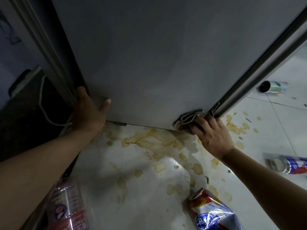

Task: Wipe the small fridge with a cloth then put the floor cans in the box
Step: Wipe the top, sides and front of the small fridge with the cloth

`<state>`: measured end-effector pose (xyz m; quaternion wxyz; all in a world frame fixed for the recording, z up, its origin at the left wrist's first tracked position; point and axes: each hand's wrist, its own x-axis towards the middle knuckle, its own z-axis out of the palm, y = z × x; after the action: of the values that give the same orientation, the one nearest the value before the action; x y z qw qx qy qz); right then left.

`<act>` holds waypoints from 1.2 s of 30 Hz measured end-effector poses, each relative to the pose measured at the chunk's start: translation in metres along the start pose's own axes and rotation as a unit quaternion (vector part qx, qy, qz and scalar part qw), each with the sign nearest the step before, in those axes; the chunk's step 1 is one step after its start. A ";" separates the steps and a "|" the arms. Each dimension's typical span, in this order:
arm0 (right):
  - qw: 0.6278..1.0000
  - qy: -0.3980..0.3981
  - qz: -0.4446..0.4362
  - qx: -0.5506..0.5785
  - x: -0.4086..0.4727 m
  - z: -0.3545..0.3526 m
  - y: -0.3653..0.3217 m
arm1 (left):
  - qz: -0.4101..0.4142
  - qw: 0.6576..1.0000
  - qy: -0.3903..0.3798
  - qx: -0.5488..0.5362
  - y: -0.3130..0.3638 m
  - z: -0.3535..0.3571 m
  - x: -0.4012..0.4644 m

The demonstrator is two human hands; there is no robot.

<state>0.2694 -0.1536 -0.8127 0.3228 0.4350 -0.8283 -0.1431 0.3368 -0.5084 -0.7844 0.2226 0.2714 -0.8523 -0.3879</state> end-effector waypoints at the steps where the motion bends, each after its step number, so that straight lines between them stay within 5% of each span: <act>1: 1.000 -0.022 -0.008 0.003 -0.003 0.004 -0.005 | 0.001 1.000 0.000 0.002 0.000 0.000 0.000; 9: 0.978 -0.190 -0.050 0.068 -0.001 0.001 -0.026 | -0.022 1.000 -0.022 -0.001 0.005 -0.004 0.001; 17: 0.981 -0.182 -0.004 0.065 0.002 -0.016 -0.020 | -0.043 0.995 -0.087 -0.035 -0.003 -0.014 0.007; 23: 0.964 -0.195 0.146 0.109 -0.009 -0.021 -0.030 | -0.040 0.994 -0.098 -0.024 -0.013 -0.015 0.014; 26: 0.913 -0.228 0.289 0.175 -0.007 -0.026 -0.045 | -0.039 0.995 -0.092 -0.027 -0.016 -0.011 0.011; 31: 0.855 -0.218 0.410 0.230 0.001 -0.039 -0.071 | -0.046 0.993 -0.086 -0.066 -0.018 -0.005 0.008; 33: 0.802 -0.204 0.494 0.266 0.007 -0.044 -0.075 | -0.053 0.991 -0.087 -0.085 -0.019 -0.004 0.007; 36: 0.671 -0.193 0.632 0.335 0.015 -0.051 -0.080 | -0.059 0.989 -0.088 -0.107 -0.019 -0.001 0.004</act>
<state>0.3475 -0.2101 -0.8096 0.0019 -0.1512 -0.9413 0.3018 0.3400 -0.5218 -0.7976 0.1513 0.2601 -0.8046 -0.5119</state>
